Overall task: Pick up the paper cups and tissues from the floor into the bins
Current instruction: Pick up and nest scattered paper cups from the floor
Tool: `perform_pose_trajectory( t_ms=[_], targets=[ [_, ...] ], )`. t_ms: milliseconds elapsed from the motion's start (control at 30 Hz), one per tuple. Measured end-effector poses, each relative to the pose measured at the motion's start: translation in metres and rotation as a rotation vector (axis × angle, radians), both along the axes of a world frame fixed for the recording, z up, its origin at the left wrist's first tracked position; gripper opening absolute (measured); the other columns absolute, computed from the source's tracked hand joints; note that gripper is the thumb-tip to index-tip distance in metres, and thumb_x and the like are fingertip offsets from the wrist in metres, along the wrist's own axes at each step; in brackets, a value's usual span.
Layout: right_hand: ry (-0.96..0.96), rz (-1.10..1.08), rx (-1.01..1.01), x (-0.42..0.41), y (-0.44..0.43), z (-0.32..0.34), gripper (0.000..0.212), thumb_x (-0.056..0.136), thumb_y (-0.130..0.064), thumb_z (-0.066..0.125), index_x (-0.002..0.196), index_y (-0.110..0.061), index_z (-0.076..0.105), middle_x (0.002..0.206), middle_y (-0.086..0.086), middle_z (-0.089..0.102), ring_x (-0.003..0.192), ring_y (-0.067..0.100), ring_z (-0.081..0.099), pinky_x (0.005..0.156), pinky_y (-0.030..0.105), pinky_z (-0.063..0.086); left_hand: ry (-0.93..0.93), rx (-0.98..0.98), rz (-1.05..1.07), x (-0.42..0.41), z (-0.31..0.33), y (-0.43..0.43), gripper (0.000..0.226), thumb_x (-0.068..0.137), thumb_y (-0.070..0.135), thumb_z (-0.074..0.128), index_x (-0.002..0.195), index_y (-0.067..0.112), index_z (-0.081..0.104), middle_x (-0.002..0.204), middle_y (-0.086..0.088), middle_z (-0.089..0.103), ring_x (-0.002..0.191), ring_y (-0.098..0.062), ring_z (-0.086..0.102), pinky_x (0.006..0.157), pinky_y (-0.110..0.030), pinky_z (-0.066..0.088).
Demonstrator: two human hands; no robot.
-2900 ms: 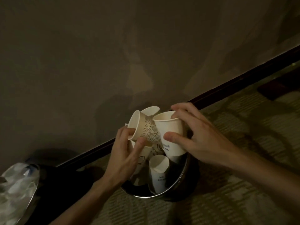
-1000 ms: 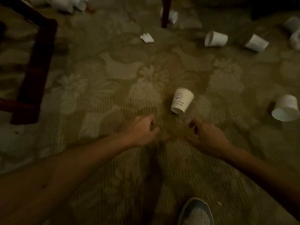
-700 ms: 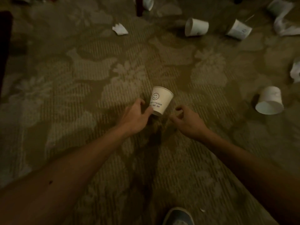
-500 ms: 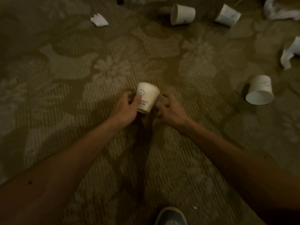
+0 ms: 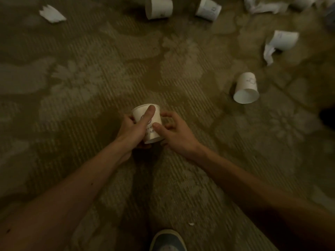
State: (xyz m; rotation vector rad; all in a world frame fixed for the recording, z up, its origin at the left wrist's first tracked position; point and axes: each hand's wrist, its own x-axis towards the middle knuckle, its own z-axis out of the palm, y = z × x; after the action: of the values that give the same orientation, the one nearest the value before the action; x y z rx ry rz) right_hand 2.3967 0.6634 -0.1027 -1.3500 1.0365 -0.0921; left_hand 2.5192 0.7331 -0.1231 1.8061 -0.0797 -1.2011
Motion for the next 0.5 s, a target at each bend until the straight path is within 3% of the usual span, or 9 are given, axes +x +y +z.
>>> perform_pose_trajectory(
  t_ms=[133, 233, 300, 367, 433, 500],
  targets=[
    [0.082, 0.057, 0.029, -0.028, -0.011, -0.001, 0.041, 0.094, -0.035, 0.063, 0.131, -0.027, 0.049, 0.106, 0.01, 0.069, 0.079, 0.015, 0.069, 0.061, 0.028, 0.054, 0.047, 0.007, -0.16, -0.015, 0.0, -0.012, 0.056, 0.077, 0.071, 0.062, 0.101, 0.02, 0.065, 0.083, -0.002, 0.075, 0.073, -0.019, 0.072, 0.056, -0.031, 0.055],
    [0.137, 0.02, -0.126, -0.045, -0.033, 0.003, 0.029, 0.096, -0.037, 0.06, 0.123, -0.026, 0.055, 0.1, 0.002, 0.068, 0.071, 0.003, 0.067, 0.055, 0.019, 0.05, 0.043, -0.02, -0.143, -0.023, 0.002, -0.023, 0.049, 0.083, 0.063, 0.062, 0.097, 0.016, 0.067, 0.079, -0.003, 0.073, 0.067, -0.016, 0.069, 0.052, -0.027, 0.05],
    [0.18, -0.087, -0.303, -0.057, -0.061, 0.01, 0.024, 0.098, -0.039, 0.055, 0.117, -0.025, 0.056, 0.098, -0.004, 0.065, 0.074, -0.001, 0.066, 0.056, 0.017, 0.051, 0.041, -0.043, -0.166, -0.027, 0.001, -0.029, 0.048, 0.083, 0.062, 0.063, 0.094, 0.015, 0.067, 0.073, -0.003, 0.072, 0.061, -0.016, 0.069, 0.046, -0.026, 0.049],
    [0.309, -0.137, -0.611, -0.069, -0.095, 0.017, 0.024, 0.099, -0.039, 0.052, 0.115, -0.021, 0.057, 0.107, -0.001, 0.061, 0.092, 0.008, 0.062, 0.075, 0.031, 0.055, 0.031, -0.062, -0.208, -0.033, 0.001, -0.033, 0.048, 0.083, 0.061, 0.064, 0.094, 0.014, 0.067, 0.07, -0.002, 0.071, 0.055, -0.013, 0.068, 0.04, -0.023, 0.046],
    [0.587, -0.065, -0.991, -0.08, -0.13, 0.019, 0.033, 0.097, -0.039, 0.051, 0.12, -0.015, 0.057, 0.123, 0.01, 0.053, 0.114, 0.025, 0.049, 0.095, 0.042, 0.044, 0.036, -0.066, -0.237, -0.039, -0.002, -0.035, 0.049, 0.082, 0.061, 0.065, 0.098, 0.015, 0.067, 0.073, -0.002, 0.072, 0.055, -0.01, 0.068, 0.04, -0.02, 0.044],
    [0.765, -0.035, -1.134, -0.087, -0.159, 0.018, 0.043, 0.095, -0.042, 0.051, 0.128, -0.013, 0.051, 0.134, 0.017, 0.043, 0.124, 0.034, 0.037, 0.102, 0.046, 0.033, 0.067, -0.059, -0.252, -0.044, -0.003, -0.035, 0.051, 0.08, 0.061, 0.066, 0.103, 0.016, 0.066, 0.069, 0.003, 0.072, 0.056, -0.008, 0.068, 0.04, -0.018, 0.044]
  ],
)
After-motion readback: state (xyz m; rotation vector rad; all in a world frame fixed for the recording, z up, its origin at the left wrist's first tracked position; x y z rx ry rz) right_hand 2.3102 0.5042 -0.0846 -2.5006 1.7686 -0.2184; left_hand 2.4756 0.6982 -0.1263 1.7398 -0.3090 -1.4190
